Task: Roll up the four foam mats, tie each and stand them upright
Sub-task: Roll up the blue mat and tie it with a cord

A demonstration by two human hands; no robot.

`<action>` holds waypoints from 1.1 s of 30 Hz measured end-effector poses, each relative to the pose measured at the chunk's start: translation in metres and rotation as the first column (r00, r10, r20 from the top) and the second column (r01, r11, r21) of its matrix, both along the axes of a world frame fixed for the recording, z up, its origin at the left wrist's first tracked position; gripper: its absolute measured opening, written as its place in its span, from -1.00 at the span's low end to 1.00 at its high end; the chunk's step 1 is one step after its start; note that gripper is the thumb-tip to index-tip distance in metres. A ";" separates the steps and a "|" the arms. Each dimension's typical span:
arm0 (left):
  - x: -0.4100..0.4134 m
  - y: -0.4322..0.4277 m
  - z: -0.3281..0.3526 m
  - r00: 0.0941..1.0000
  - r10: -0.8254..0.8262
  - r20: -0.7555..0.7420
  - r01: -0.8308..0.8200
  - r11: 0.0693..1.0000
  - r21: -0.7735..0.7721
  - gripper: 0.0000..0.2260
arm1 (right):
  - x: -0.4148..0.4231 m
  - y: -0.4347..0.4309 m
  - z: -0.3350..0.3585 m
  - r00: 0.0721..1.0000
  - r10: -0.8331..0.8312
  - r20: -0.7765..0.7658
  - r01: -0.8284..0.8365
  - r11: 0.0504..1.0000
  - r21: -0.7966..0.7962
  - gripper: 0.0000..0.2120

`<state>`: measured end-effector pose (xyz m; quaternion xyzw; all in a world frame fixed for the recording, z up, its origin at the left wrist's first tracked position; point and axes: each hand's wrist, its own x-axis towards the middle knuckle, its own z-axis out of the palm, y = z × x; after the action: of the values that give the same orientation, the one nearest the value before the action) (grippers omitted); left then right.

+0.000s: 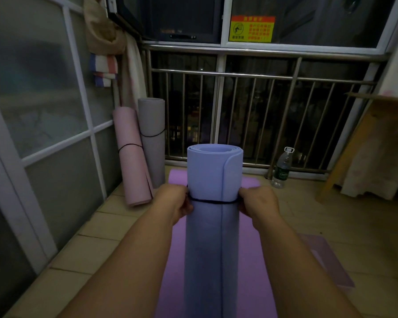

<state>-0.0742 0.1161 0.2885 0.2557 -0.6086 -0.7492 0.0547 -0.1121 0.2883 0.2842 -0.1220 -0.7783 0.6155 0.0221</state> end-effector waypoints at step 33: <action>-0.005 -0.001 -0.084 0.991 0.086 0.101 -0.096 0.990 0.100 -0.79 | -0.021 -0.008 -0.088 0.977 -0.054 0.206 0.141 0.889 -0.436 -0.59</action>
<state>-0.0795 0.1154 0.2045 0.3215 -0.5582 -0.7635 0.0461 -0.1332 0.2799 0.1959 -0.2205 -0.6070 0.7619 -0.0494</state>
